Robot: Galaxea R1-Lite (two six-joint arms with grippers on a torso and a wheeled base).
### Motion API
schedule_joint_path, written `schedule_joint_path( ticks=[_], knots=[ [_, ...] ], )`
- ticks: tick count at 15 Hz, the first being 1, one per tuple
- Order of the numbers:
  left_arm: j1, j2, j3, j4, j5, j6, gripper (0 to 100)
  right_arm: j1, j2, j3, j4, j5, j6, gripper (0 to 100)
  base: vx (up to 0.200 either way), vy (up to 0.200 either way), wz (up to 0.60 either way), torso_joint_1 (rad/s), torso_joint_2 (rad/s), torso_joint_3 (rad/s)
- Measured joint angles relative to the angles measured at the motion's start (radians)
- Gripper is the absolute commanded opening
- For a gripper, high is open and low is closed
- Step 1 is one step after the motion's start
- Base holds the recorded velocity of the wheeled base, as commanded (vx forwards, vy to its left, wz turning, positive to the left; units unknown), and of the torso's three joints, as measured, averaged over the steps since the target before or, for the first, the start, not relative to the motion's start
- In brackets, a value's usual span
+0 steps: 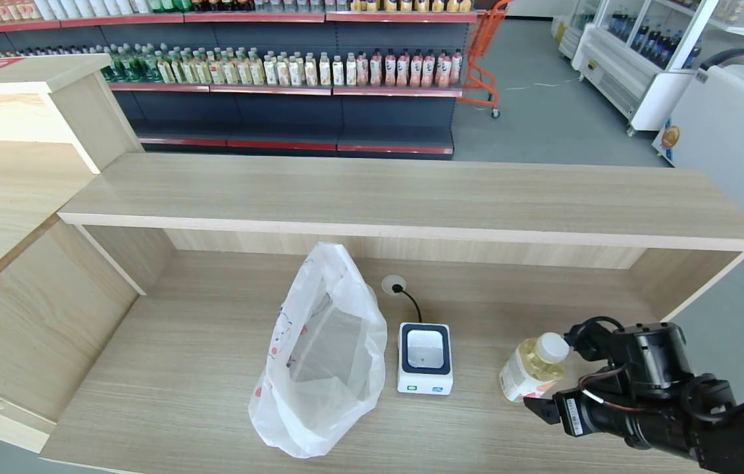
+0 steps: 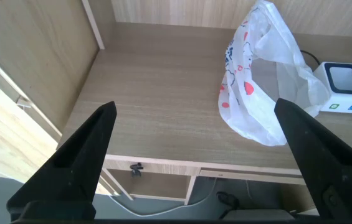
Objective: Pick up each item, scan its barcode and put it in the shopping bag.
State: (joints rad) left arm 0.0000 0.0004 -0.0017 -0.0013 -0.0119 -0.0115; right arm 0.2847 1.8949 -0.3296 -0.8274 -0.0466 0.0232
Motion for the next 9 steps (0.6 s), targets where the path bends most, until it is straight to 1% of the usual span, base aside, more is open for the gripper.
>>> schedule_joint_path(
  ticks=[2,5,9],
  knots=[
    [0.000,0.000,0.000,0.000,0.000,0.000,100,0.022,0.058,0.013,-0.088,-0.016,-0.004,100,0.000,0.000,0.00,0.000,0.00,0.000],
    [0.000,0.000,0.000,0.000,0.000,0.000,100,0.029,0.130,0.021,-0.199,-0.059,-0.013,100,0.000,0.000,0.00,0.000,0.00,0.000],
    [0.000,0.000,0.000,0.000,0.000,0.000,100,0.036,0.193,0.022,-0.290,-0.060,-0.053,100,0.000,0.000,0.00,0.000,0.00,0.000]
  ],
)
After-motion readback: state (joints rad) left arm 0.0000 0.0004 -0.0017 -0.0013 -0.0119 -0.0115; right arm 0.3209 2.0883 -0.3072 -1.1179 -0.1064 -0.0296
